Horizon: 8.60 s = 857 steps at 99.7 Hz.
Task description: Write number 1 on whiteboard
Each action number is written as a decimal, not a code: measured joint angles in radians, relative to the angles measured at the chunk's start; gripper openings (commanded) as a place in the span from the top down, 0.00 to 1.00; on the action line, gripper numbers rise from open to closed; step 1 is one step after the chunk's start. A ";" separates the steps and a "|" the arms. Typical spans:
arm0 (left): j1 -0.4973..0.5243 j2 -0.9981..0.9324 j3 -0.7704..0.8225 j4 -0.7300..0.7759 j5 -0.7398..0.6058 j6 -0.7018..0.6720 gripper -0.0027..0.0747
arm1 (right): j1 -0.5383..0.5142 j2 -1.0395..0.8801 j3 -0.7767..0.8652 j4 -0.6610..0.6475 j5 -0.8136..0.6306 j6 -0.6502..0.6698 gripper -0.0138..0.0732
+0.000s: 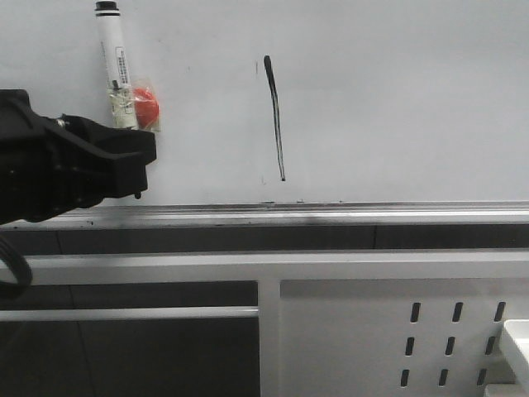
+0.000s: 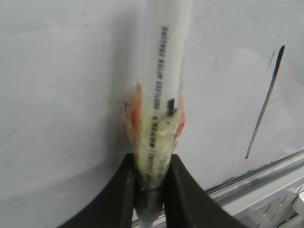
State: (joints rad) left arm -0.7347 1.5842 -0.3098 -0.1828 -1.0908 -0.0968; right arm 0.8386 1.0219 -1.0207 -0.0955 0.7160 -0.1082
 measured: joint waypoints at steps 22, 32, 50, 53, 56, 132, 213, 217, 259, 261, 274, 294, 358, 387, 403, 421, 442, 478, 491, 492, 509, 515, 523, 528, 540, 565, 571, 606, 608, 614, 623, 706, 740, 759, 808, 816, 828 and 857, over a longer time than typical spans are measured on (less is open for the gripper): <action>0.000 0.000 -0.010 -0.017 0.053 0.007 0.99 | 0.000 0.000 0.000 -0.001 -0.011 0.000 0.92; 0.000 0.000 -0.010 -0.017 0.055 0.009 0.99 | 0.000 0.000 0.000 -0.001 -0.013 0.000 0.92; 0.000 0.000 -0.011 -0.018 0.054 0.011 0.99 | 0.000 0.000 0.000 -0.001 -0.016 0.000 0.92; 0.000 0.000 -0.011 -0.018 0.052 0.011 0.99 | 0.000 0.000 0.000 -0.001 -0.016 0.000 0.92; 0.000 0.000 -0.011 -0.018 0.049 0.011 0.99 | 0.000 0.000 0.000 -0.001 -0.016 0.000 0.92; 0.000 0.000 0.066 -0.048 -0.046 0.013 0.49 | 0.000 -0.004 0.001 -0.001 -0.024 0.000 0.92; -0.052 -0.115 0.272 0.047 -0.046 0.007 0.99 | 0.000 -0.776 0.782 0.005 -0.498 0.000 0.92; -0.052 -0.115 0.274 0.056 -0.046 0.007 0.99 | 0.000 -0.807 0.808 0.005 -0.498 0.000 0.92; -0.052 -0.180 0.280 0.089 -0.046 0.009 0.99 | 0.000 -0.885 0.855 0.008 -0.507 0.000 0.92; -0.052 -0.192 0.278 0.095 -0.040 0.009 0.99 | 0.000 -0.885 0.857 0.008 -0.507 0.000 0.92; -0.052 -0.286 0.248 0.126 0.071 0.011 0.99 | 0.000 -0.885 0.857 0.008 -0.507 0.000 0.92; -0.052 -0.537 0.171 0.183 0.464 0.011 0.99 | 0.000 -0.885 0.857 0.008 -0.507 0.000 0.92; -0.045 -1.315 0.077 0.299 1.302 0.014 0.99 | 0.000 -0.885 0.857 0.008 -0.507 0.000 0.92; 0.131 -1.404 0.077 0.355 1.429 0.006 0.99 | 0.000 -0.885 0.857 0.008 -0.507 0.000 0.92; 0.331 -1.484 0.090 0.355 1.429 0.005 0.99 | 0.000 -0.885 0.857 0.008 -0.507 0.000 0.92; 0.571 -1.513 0.129 0.309 1.431 0.005 0.99 | 0.000 -0.885 0.857 0.008 -0.507 0.000 0.92; 0.745 -1.513 0.178 0.280 1.436 0.005 0.99 | 0.000 -0.885 0.857 0.008 -0.507 0.000 0.92; 0.776 -1.589 0.315 0.201 1.322 0.005 0.99 | 0.000 -0.885 0.857 0.008 -0.507 0.000 0.92; 0.769 -1.589 0.315 0.192 1.318 0.005 0.99 | 0.000 -0.885 0.857 0.008 -0.507 0.000 0.92; 0.767 -1.589 0.315 0.192 1.321 0.004 0.99 | 0.000 -0.885 0.857 0.008 -0.507 0.000 0.92; 0.710 -1.589 0.315 0.205 1.397 0.002 0.99 | 0.000 -0.885 0.857 0.008 -0.507 0.000 0.92; 0.698 -1.589 0.315 0.209 1.423 0.002 0.99 | 0.000 -0.885 0.857 0.008 -0.507 0.000 0.92; 0.698 -1.589 0.315 0.211 1.427 0.010 0.99 | 0.000 -0.885 0.857 0.008 -0.507 0.000 0.92; 0.698 -1.589 0.315 0.211 1.427 0.022 0.99 | 0.000 -0.885 0.857 0.008 -0.507 0.000 0.92; 0.698 -1.589 0.315 0.213 1.427 0.051 0.99 | 0.000 -0.885 0.857 0.008 -0.507 0.000 0.92; 0.698 -1.589 0.315 0.213 1.427 0.060 0.99 | 0.000 -0.885 0.857 0.008 -0.507 0.000 0.92; 0.698 -1.589 0.315 0.213 1.427 0.062 0.99 | 0.000 -0.885 0.857 0.008 -0.507 0.000 0.92; 0.698 -1.589 0.315 0.213 1.427 0.064 0.99 | 0.000 -0.885 0.857 0.008 -0.507 0.000 0.92; 0.698 -1.589 0.315 0.213 1.427 0.064 0.99 | 0.000 -0.885 0.857 0.008 -0.507 0.000 0.92; 0.698 -1.589 0.315 0.213 1.427 0.064 0.99 | 0.000 -0.885 0.857 0.008 -0.507 0.000 0.92; 0.698 -1.589 0.315 0.213 1.427 0.064 0.99 | 0.000 -0.885 0.857 0.008 -0.507 0.000 0.92; 0.698 -1.589 0.315 0.213 1.427 0.065 0.99 | -0.641 -1.030 1.028 0.204 -0.426 0.000 0.92; 0.698 -1.589 0.315 0.213 1.427 0.065 0.99 | -0.867 -1.032 1.028 0.199 -0.390 0.002 0.92; 0.698 -1.589 0.315 0.213 1.427 0.065 0.99 | -0.955 -1.032 1.028 0.193 -0.387 0.004 0.92; 0.698 -1.589 0.315 0.213 1.427 0.065 0.99 | -1.003 -1.032 1.028 0.193 -0.387 0.006 0.92; 0.698 -1.589 0.315 0.213 1.427 0.065 0.99 | -1.003 -1.032 1.028 0.193 -0.387 0.006 0.92; 0.698 -1.589 0.315 0.213 1.427 0.065 0.99 | -1.003 -1.032 1.028 0.193 -0.387 0.006 0.92; 0.698 -1.589 0.315 0.213 1.427 0.065 0.99 | -1.003 -1.032 1.028 0.193 -0.386 0.006 0.92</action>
State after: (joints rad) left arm -0.0362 -0.0050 0.0051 0.0297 0.3363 -0.0322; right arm -0.1644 -0.0106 0.0077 0.0978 0.3299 -0.1025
